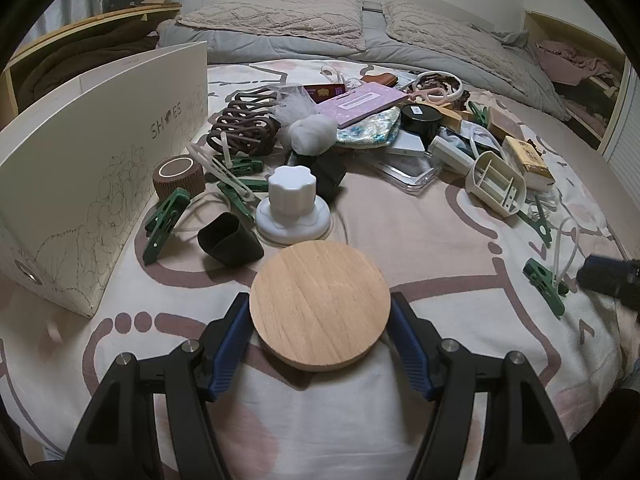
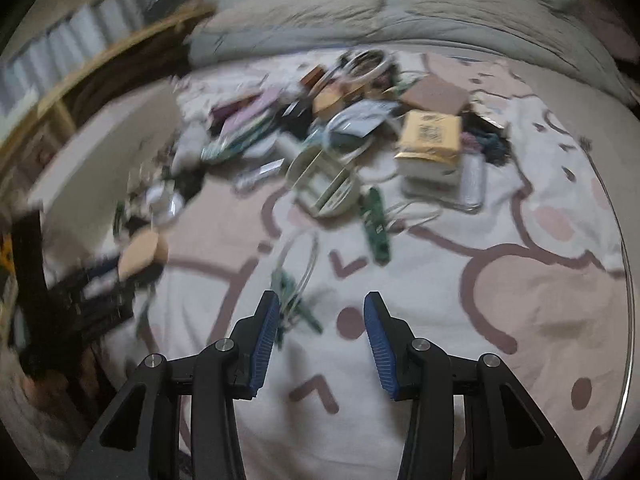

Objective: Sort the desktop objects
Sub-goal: 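Grasp the green clothespin with the right tool while the left holds the lid, then lift the clothespin with the right tool while the left carries the lid, then carry the lid and clothespin with both tools over the white box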

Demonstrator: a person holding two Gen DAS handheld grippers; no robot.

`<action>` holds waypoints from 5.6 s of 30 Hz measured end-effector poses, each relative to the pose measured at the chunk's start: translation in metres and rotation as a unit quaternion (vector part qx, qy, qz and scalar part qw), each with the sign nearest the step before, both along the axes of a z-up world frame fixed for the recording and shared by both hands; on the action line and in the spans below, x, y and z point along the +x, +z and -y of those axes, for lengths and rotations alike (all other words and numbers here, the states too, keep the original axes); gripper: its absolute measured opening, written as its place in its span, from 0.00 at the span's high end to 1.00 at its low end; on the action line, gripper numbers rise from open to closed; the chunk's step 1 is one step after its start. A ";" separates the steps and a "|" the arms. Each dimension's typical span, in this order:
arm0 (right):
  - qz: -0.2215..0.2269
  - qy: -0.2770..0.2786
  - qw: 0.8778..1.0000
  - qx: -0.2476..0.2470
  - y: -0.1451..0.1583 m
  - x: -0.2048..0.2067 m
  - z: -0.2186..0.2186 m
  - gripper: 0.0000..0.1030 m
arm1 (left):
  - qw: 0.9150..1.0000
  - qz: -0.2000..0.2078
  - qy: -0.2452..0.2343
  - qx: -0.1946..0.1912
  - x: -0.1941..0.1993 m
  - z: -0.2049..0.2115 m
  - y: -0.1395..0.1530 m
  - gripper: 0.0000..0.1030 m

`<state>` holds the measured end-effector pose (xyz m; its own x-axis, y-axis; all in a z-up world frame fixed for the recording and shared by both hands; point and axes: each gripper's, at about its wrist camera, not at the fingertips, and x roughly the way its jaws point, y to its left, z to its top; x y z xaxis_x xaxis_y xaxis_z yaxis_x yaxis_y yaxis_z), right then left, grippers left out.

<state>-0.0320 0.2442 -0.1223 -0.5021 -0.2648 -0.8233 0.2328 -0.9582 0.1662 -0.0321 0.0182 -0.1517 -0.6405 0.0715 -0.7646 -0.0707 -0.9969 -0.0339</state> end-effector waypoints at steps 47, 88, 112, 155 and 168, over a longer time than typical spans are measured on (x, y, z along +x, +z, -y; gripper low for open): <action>-0.029 0.013 0.999 0.028 -0.012 0.008 0.047 0.71 | 1.000 -0.017 0.010 0.016 -0.002 0.001 0.003 0.34; 0.003 0.001 0.998 0.066 -0.024 -0.001 0.073 0.57 | 0.998 -0.049 -0.012 0.027 0.014 0.006 0.026 0.34; -0.040 -0.035 0.998 0.025 0.002 0.010 0.072 0.74 | 0.995 -0.085 -0.009 0.050 0.021 0.023 0.056 0.34; -0.154 0.103 0.981 -0.064 0.123 -0.022 0.226 0.74 | 0.953 -0.240 0.183 0.028 0.054 0.235 0.161 0.34; -0.169 0.124 0.975 -0.067 0.140 -0.033 0.270 0.74 | 0.946 -0.231 0.225 0.016 0.039 0.287 0.149 0.34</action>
<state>-0.0655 -0.0260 0.0177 -0.6457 -0.5066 -0.5713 0.5182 -0.8403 0.1594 0.0073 -0.2691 -0.0031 -0.8768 -0.2699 -0.3981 0.3467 -0.9283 -0.1342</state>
